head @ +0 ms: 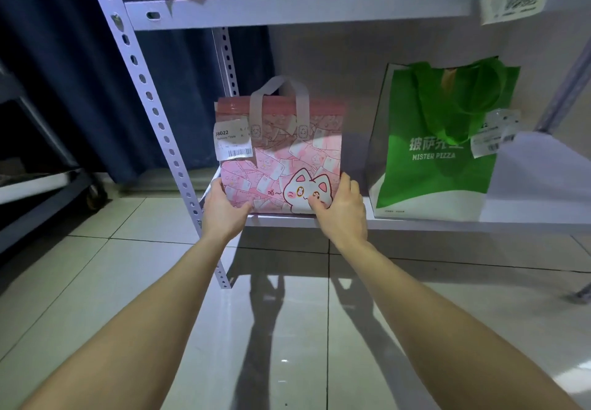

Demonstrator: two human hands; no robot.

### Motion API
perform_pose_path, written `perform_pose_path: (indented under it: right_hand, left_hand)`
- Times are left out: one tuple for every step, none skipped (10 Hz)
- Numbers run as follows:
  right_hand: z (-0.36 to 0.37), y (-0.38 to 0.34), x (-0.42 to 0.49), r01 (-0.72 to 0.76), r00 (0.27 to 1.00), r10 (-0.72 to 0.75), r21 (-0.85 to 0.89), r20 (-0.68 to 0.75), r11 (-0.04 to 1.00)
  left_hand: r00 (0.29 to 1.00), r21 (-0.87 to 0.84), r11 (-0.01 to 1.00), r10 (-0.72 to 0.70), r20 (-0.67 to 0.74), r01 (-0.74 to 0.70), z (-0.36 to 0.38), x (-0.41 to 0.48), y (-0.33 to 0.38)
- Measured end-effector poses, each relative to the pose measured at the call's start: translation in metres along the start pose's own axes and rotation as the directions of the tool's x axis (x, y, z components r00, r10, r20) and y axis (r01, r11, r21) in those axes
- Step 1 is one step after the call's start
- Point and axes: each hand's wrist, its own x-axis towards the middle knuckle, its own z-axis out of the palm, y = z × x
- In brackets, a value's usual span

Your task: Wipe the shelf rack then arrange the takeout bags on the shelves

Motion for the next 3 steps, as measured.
perform_pose_path:
  right_hand:
    - [0.003, 0.005, 0.002, 0.006, 1.0, -0.005, -0.024, 0.017, 1.0]
    - [-0.003, 0.003, 0.001, -0.021, 0.997, 0.022, -0.014, 0.068, 1.0]
    - [-0.008, 0.003, 0.005, -0.043, 0.996, 0.042, 0.011, 0.083, 0.999]
  left_hand:
    - [0.999, 0.054, 0.999, 0.009, -0.047, -0.007, 0.001, 0.001, -0.004]
    - [0.999, 0.108, 0.994, 0.013, -0.04, -0.009, -0.001, -0.005, -0.001]
    - [0.999, 0.098, 0.995, -0.032, -0.035, 0.035, -0.002, -0.003, 0.001]
